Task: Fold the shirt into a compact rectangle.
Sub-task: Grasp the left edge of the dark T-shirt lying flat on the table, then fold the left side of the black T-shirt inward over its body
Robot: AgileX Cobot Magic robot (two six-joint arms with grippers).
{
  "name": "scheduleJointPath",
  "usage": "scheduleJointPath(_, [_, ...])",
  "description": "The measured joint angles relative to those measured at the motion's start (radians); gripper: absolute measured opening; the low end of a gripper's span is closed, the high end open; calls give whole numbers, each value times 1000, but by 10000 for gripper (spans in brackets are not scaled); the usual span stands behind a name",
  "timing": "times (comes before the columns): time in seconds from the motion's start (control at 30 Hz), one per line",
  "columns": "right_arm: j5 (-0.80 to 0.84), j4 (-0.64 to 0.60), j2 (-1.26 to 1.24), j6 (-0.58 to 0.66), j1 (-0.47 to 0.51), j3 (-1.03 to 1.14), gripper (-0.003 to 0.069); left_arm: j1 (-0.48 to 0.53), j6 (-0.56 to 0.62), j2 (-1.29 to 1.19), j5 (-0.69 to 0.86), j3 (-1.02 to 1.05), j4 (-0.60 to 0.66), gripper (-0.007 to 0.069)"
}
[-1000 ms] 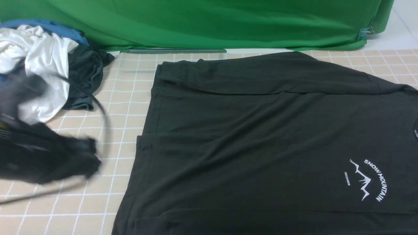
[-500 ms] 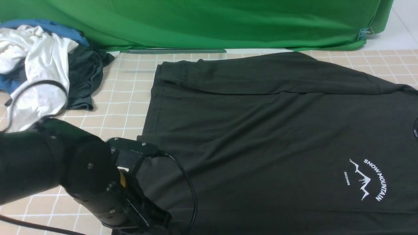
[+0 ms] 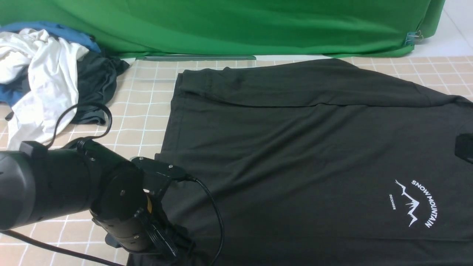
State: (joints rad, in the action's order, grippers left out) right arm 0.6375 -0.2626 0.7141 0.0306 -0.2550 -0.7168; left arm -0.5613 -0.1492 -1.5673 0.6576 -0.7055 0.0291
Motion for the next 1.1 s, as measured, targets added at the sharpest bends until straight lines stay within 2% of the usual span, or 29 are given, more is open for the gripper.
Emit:
scheduleJointPath(0.1, [0,-1,0,0,0,-1,38,0,8,-1,3,0,11,435])
scheduleJointPath(0.43, [0,-2,0,0,0,-1,42,-2,52,-1,27,-2,30,106])
scheduleJointPath(0.53, [-1,-2,0,0,0,-1,43,-2,73,2,34,-3,32,48])
scheduleJointPath(0.83, [-2,-4,0,0,0,-1,44,-2,82,170,104,-27,40,34])
scheduleJointPath(1.0, [-2,-4,0,0,0,-1,44,-2,82,249,138,-134,27,34])
scheduleJointPath(1.1, [-2,-4,0,0,0,-1,44,-2,74,241,152,-226,-29,34])
